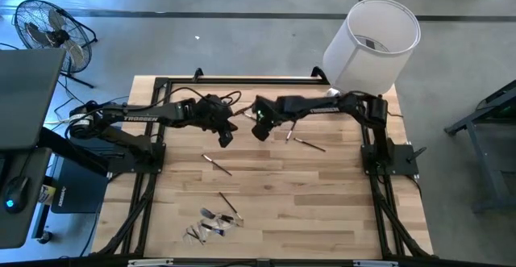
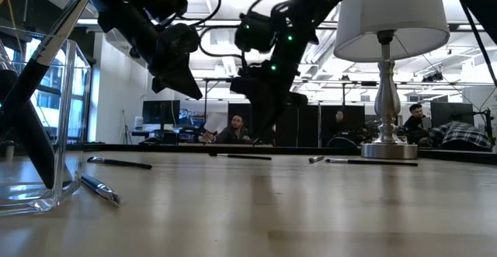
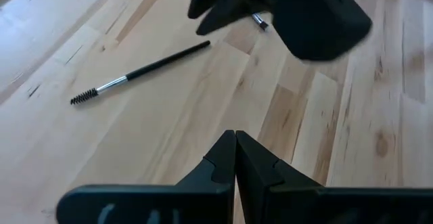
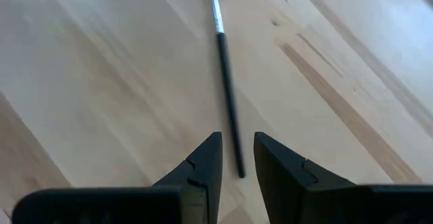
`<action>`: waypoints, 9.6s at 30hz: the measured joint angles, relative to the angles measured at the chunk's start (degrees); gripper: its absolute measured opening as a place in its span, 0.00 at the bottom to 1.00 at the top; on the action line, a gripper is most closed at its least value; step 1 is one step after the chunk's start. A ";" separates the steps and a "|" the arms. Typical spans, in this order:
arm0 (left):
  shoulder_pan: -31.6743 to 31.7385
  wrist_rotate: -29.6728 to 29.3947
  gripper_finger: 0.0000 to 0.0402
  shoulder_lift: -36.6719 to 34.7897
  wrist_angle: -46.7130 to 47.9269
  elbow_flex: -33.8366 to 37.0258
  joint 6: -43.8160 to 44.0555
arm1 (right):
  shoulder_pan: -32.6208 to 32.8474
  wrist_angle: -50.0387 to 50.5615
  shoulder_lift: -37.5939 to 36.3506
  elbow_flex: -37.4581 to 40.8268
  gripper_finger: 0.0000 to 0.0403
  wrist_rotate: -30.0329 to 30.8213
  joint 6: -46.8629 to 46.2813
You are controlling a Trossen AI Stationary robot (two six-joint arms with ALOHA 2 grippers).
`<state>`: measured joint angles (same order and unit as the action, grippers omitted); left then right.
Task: Pick & Place Makeup Supplies
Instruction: Put the silver makeup brush into the transparent organizer
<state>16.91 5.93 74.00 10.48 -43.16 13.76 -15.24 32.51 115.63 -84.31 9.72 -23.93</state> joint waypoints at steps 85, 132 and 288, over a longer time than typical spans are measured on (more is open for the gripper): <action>-11.35 -7.61 0.36 16.12 -1.00 -0.04 -16.80 | 13.74 -18.81 -3.48 23.74 0.00 -12.10 8.36; -11.32 -6.71 0.00 22.64 22.16 -20.02 -20.87 | 16.76 -18.77 -15.30 24.04 0.39 1.09 16.14; -16.59 -11.40 0.07 26.71 -53.28 -25.94 3.19 | 21.83 -101.73 -46.47 69.37 0.03 1.43 11.92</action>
<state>0.32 -5.46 100.71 -42.80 -69.10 16.95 6.59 -69.22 69.17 -14.94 11.16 -12.01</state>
